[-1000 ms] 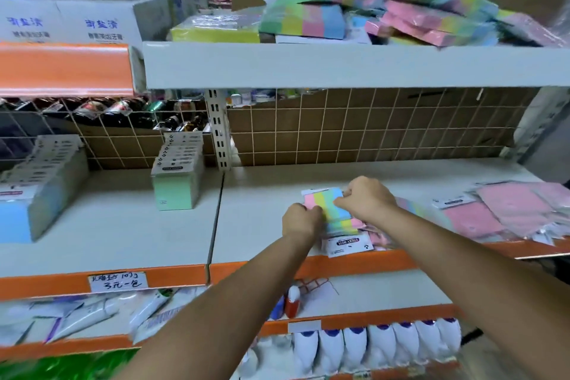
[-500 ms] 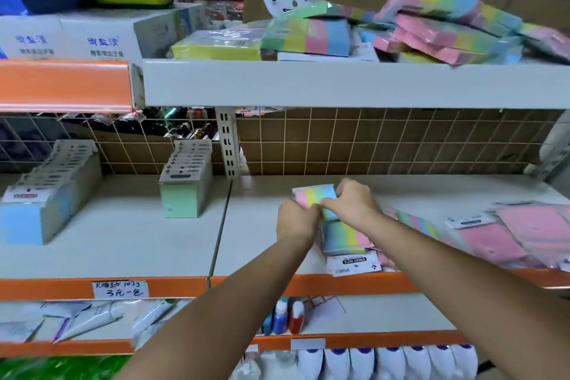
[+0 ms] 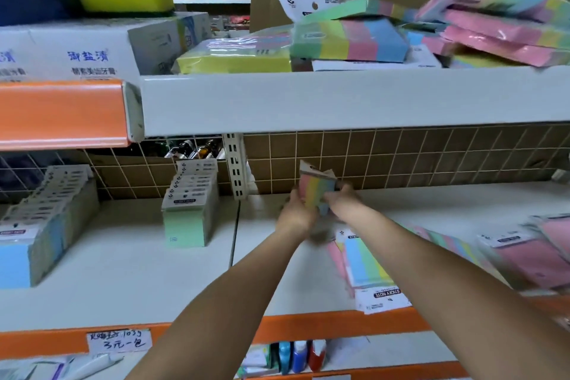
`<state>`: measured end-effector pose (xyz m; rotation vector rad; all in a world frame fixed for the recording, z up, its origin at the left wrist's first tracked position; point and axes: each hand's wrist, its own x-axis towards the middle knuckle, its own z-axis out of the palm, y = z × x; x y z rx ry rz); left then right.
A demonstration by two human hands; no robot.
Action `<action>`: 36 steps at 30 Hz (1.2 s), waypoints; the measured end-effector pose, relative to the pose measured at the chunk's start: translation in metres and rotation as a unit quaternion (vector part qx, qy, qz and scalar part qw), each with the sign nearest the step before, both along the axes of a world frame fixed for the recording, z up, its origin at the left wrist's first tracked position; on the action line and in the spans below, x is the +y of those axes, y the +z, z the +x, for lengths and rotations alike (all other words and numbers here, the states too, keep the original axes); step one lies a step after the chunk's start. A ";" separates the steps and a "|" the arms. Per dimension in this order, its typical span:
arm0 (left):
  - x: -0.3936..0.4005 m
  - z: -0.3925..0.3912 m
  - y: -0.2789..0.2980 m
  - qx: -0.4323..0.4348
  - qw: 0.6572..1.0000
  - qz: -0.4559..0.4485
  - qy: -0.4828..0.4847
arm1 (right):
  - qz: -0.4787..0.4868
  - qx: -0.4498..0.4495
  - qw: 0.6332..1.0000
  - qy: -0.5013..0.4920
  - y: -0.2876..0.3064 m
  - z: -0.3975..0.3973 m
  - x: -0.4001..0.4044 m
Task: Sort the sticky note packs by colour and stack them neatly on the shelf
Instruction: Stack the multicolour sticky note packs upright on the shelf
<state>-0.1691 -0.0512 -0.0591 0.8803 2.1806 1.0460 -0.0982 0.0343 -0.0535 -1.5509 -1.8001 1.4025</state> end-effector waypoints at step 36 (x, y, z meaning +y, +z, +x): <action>0.037 -0.043 -0.044 0.088 0.988 -0.120 -0.037 | 0.021 -0.026 0.997 0.068 -0.048 -0.037 0.050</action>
